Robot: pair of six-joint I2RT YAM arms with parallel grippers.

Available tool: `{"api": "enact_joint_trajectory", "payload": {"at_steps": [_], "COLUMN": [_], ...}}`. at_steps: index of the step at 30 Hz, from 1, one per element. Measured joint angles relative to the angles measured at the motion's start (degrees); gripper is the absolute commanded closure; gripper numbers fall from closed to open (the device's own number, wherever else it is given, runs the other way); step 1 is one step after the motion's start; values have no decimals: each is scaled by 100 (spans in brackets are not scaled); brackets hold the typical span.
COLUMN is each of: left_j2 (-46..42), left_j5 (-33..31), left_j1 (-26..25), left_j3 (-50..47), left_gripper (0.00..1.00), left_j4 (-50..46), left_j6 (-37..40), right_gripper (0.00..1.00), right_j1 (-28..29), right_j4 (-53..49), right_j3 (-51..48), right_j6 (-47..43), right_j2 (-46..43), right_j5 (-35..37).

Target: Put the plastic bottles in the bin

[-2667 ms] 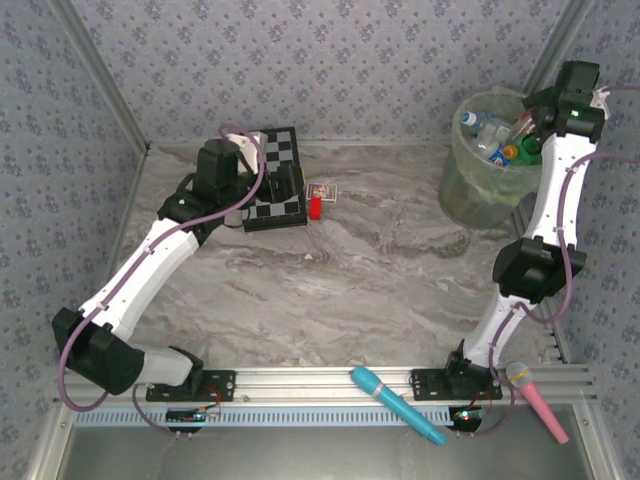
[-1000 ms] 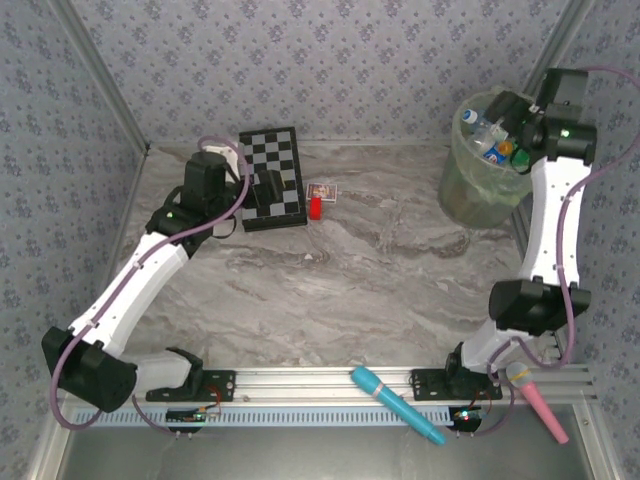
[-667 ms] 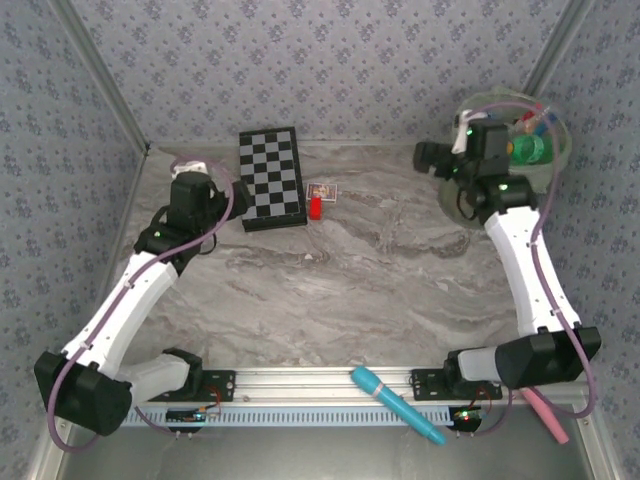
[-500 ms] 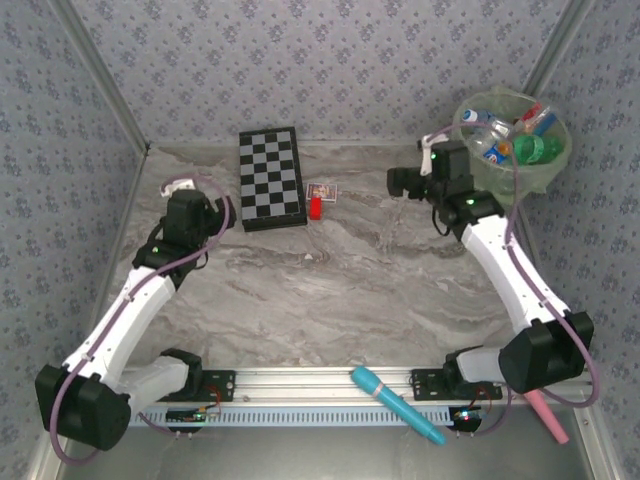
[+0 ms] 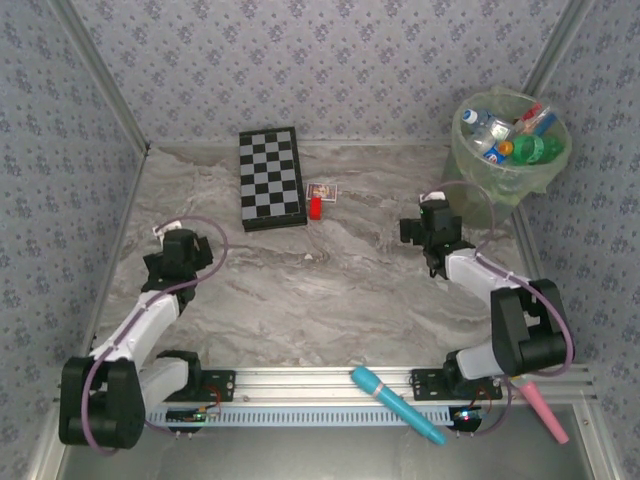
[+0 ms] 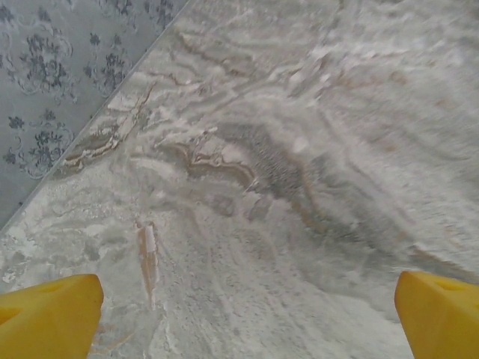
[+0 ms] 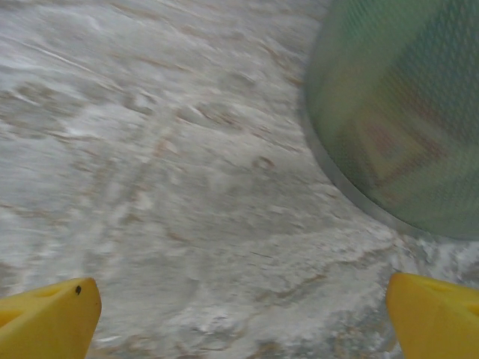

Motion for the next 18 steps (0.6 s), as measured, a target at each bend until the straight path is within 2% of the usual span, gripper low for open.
{"api": "enact_joint_trajectory", "payload": {"at_steps": [6, 13, 16, 18], "left_j2": [1161, 2234, 2616, 2717], "left_j5": [267, 914, 1327, 1615], "left_j1": [146, 485, 562, 568], "left_j3": [-188, -157, -186, -208], "left_gripper": [0, 0, 0, 0], "left_j4": [1604, 3169, 3779, 3967], "left_j6": [463, 807, 935, 1036], "right_gripper": [0, 0, 1, 1], "right_j1": [-564, -1143, -1174, -1097], "right_j4": [1246, 2446, 3427, 3663], "right_j3": [-579, -1084, -1733, -1996], "right_j6": [-271, -330, -385, -439], "right_j2": [382, 522, 555, 570], "right_j5": [-13, -872, -1137, -1163]}}
